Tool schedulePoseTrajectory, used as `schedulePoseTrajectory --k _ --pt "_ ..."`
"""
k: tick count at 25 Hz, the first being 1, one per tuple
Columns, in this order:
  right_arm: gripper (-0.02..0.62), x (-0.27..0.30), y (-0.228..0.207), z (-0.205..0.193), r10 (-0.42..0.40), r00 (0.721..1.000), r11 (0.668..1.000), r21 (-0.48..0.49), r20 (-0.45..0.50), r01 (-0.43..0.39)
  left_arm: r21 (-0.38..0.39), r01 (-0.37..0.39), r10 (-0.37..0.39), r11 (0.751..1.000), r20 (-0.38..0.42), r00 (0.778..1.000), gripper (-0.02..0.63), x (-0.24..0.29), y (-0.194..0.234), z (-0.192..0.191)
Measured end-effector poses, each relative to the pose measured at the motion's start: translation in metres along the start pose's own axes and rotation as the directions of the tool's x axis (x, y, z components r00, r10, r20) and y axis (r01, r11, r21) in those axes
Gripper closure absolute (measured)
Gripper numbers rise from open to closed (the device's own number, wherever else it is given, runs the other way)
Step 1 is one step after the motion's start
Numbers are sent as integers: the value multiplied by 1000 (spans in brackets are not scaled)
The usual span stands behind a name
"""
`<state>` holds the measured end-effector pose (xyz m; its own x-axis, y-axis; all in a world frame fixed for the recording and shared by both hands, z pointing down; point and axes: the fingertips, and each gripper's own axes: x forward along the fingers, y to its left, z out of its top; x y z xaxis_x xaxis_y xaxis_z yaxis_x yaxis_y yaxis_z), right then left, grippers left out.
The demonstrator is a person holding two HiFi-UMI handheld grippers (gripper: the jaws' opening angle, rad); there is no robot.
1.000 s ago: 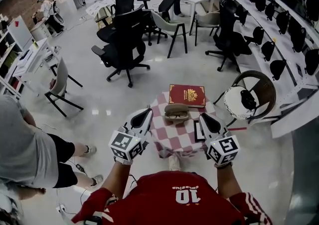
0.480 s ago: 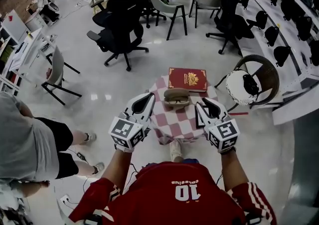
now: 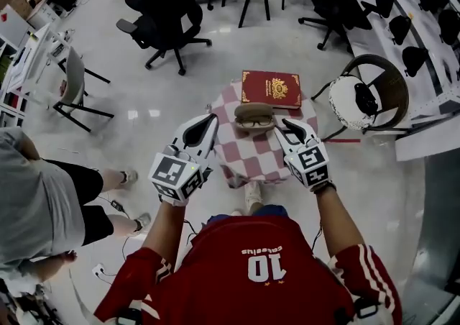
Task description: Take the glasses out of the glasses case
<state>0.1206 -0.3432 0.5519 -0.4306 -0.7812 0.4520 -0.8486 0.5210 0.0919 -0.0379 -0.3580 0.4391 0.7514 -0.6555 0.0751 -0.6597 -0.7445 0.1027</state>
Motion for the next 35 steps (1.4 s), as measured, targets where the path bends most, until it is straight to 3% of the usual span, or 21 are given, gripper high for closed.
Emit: schedulePoseTrajectory --k 9,15,24,35 --pt "499 71 -7 -47 57 990 995 -77 -128 -68 -38 -29 28 999 -19 999 598 28 25 -15" --pt "499 114 -15 -88 109 972 989 -71 -210 -126 -56 -39 36 998 -47 998 597 54 38 -37" --pt "499 174 -30 -153 175 922 968 -111 -346 -225 -84 -113 105 990 -100 989 598 71 61 -80" --pt "499 226 -29 -189 220 865 919 -202 -451 -339 -116 -187 168 975 -154 974 598 65 77 -112"
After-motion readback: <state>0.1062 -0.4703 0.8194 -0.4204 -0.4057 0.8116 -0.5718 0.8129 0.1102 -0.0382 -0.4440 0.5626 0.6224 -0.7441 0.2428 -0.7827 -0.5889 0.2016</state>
